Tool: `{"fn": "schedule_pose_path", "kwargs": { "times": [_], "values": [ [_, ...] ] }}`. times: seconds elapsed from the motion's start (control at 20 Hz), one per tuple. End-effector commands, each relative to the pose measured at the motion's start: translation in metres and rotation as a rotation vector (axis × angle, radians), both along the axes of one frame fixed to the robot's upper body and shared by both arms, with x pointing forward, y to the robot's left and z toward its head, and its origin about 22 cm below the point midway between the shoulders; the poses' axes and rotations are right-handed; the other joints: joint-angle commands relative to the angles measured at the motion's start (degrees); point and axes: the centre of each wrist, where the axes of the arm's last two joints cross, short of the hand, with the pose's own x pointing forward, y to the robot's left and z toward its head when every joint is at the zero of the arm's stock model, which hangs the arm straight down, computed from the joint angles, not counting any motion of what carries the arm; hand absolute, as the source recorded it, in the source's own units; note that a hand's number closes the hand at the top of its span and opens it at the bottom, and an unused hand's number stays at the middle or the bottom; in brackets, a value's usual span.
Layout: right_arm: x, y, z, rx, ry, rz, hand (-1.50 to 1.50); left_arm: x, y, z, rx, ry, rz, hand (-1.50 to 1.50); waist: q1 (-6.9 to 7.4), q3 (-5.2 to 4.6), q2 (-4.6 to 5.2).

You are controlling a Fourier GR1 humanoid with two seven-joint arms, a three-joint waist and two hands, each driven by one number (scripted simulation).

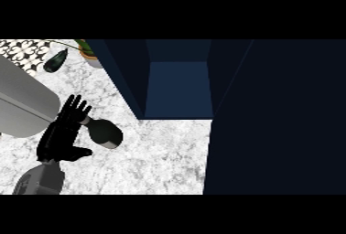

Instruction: Pick up the wine, place it into the cabinet and close the cabinet

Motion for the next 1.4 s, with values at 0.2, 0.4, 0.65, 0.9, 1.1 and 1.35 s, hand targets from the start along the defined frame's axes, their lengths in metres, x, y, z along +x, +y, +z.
{"fn": "schedule_pose_path", "kwargs": {
  "times": [0.2,0.4,0.65,0.9,1.1,1.35],
  "values": [
    [-0.02,-0.003,0.005,0.047,-0.04,0.053,-1.5,0.002,-0.009,-0.028,0.007,0.008,0.01,-1.5,-0.07,0.0,0.06],
    [-0.038,-0.009,0.012,0.025,-0.045,0.067,-1.5,-0.001,-0.009,-0.034,-0.026,0.026,-0.008,-1.5,-0.21,0.01,-0.02],
    [-0.018,-0.003,0.008,0.048,-0.042,0.071,-1.5,0.014,-0.008,-0.038,-0.032,0.022,-0.019,-1.5,-0.25,-0.02,0.12],
    [-0.032,-0.009,0.005,0.034,-0.037,0.058,-1.5,0.022,-0.027,-0.035,-0.086,0.007,-0.002,-1.5,-0.21,0.02,-0.03],
    [-0.027,-0.004,0.009,0.044,-0.047,0.064,-1.5,0.019,-0.034,-0.045,-0.133,-0.012,-0.056,1.5,-0.25,-0.01,0.03],
    [-0.023,-0.007,0.013,0.041,-0.042,0.058,-1.5,0.022,-0.03,-0.044,-0.108,-0.027,-0.139,1.5,-0.2,-0.01,0.04]
  ]
}}
